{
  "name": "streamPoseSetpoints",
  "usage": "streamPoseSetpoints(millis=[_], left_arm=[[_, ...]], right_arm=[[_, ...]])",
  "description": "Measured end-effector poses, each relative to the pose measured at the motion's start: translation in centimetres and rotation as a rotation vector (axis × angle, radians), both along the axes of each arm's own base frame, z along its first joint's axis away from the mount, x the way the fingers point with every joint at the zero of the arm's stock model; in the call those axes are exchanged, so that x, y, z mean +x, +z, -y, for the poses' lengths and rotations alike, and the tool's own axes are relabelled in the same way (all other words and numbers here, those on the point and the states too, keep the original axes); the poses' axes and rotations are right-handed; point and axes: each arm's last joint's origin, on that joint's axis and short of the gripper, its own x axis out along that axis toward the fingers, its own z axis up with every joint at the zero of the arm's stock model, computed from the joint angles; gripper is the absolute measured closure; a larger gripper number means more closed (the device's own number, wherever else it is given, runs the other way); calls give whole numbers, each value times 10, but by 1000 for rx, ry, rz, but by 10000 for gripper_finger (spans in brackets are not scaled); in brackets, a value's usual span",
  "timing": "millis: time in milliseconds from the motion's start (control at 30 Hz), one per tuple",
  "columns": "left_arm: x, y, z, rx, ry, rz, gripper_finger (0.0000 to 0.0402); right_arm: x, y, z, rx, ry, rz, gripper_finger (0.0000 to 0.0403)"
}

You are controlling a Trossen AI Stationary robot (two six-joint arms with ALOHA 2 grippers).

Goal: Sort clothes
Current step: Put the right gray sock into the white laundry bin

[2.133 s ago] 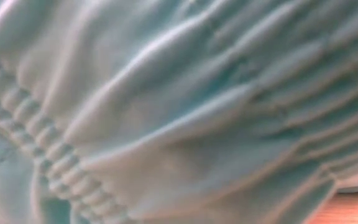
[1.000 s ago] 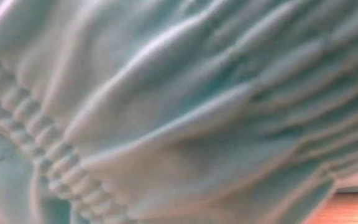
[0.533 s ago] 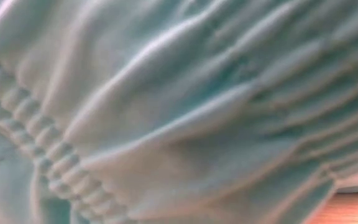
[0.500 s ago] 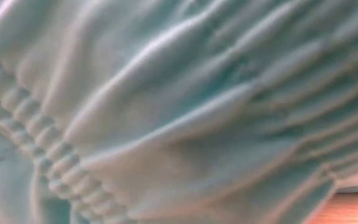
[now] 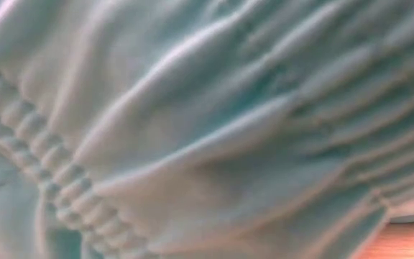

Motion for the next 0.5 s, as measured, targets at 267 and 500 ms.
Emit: streamPoseSetpoints(millis=[267, 500], left_arm=[[0, -27, -11, -39, 92, -12, 250], [-2, -42, -26, -45, 184, -22, 250]], right_arm=[[30, 24, 38, -107, -12, 136, 400], [53, 17, 81, -46, -57, 123, 391]])
